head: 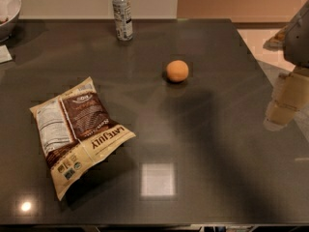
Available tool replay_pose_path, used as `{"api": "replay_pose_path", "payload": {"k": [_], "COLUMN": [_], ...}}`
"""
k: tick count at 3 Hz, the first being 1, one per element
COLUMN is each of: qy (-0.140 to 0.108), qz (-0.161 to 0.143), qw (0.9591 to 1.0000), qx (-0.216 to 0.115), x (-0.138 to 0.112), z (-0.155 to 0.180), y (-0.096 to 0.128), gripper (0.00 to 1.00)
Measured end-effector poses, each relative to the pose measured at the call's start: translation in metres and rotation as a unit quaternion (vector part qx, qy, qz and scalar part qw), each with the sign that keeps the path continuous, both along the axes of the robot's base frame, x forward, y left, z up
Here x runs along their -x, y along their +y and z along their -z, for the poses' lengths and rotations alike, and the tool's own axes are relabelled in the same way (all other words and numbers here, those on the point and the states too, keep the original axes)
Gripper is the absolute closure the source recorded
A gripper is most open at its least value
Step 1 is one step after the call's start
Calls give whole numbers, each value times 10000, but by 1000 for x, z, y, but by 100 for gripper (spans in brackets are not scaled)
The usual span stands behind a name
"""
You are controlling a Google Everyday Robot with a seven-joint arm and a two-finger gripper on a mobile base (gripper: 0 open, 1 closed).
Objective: Move orange near brown chip bag
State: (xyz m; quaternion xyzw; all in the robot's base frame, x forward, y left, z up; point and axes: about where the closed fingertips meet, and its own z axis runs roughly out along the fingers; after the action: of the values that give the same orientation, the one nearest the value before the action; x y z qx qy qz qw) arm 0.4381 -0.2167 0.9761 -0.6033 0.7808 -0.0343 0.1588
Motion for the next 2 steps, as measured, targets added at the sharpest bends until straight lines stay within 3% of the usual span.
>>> {"api": "replay_pose_path", "payload": {"k": [1, 2], "qy": [-1, 73], "qz": [0, -71], "qw": [10000, 9998], "qx": [0, -176], "x": [0, -22], "z": [0, 7], "y": [0, 10], "gripper": [0, 0]}}
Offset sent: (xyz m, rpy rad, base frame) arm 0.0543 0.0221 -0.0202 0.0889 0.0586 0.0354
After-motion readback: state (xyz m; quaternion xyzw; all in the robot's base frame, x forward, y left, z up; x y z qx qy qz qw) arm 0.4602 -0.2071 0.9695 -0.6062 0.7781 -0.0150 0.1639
